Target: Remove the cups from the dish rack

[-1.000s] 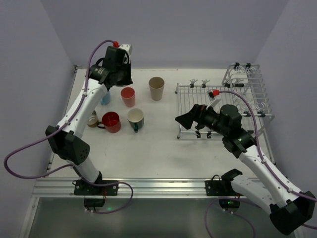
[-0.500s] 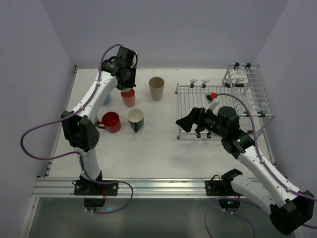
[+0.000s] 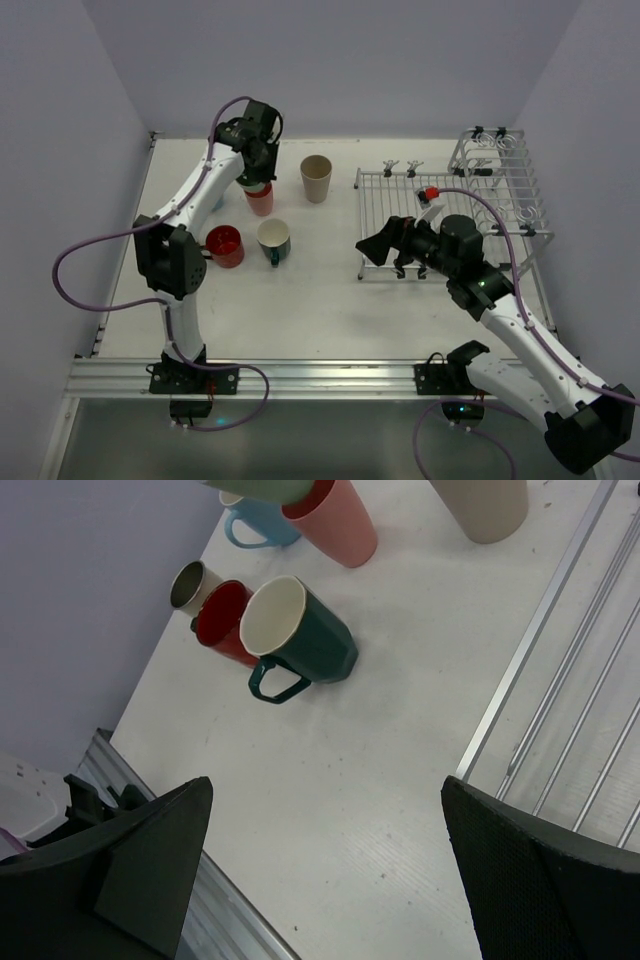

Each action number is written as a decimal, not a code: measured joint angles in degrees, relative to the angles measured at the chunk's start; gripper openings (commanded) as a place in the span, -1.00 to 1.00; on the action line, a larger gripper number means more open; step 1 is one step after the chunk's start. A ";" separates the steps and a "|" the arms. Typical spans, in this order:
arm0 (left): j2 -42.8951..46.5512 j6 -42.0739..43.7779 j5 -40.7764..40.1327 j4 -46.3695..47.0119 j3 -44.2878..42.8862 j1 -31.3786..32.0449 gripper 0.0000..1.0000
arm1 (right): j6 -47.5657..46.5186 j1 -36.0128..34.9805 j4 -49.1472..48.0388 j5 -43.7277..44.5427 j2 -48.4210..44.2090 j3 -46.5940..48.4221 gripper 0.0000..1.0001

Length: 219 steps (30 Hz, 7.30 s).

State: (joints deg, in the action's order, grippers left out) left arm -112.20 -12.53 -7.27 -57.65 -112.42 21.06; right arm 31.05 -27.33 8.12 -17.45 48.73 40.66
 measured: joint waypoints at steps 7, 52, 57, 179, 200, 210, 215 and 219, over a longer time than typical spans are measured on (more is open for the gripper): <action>-1.27 0.15 0.04 -0.02 0.00 0.00 -1.00 | -0.07 0.00 0.02 0.02 0.00 -0.61 0.98; 4.59 -0.52 4.37 7.32 0.07 -0.35 0.64 | -1.84 0.00 0.72 7.87 -0.37 -1.36 0.98; 20.17 -1.46 7.28 16.20 10.97 1.36 0.64 | -2.19 -0.02 2.19 10.51 -0.57 -1.31 0.98; -21.84 19.23 22.86 62.93 -2.36 29.35 -1.00 | -0.52 0.00 12.55 13.53 -30.08 14.14 0.98; -2.93 6.23 20.31 62.27 8.59 23.17 -1.00 | 8.68 0.00 4.61 13.60 -28.09 5.25 0.88; 16.02 -5.51 16.26 64.57 18.91 22.71 -1.00 | 12.26 0.00 -0.92 11.93 -29.09 -3.39 0.77; 21.46 -12.26 16.70 67.38 23.06 22.71 -1.00 | 11.80 0.00 -5.68 9.70 -25.57 -4.81 0.79; 22.64 -16.68 18.10 68.37 25.29 22.71 -1.00 | 11.54 0.02 -10.75 7.30 -22.36 -4.81 0.83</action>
State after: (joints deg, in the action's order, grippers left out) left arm -89.56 -29.21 10.83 10.72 -87.13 43.77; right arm 42.59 -27.31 -2.63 -10.15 26.37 35.86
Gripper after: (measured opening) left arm 0.791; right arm 0.907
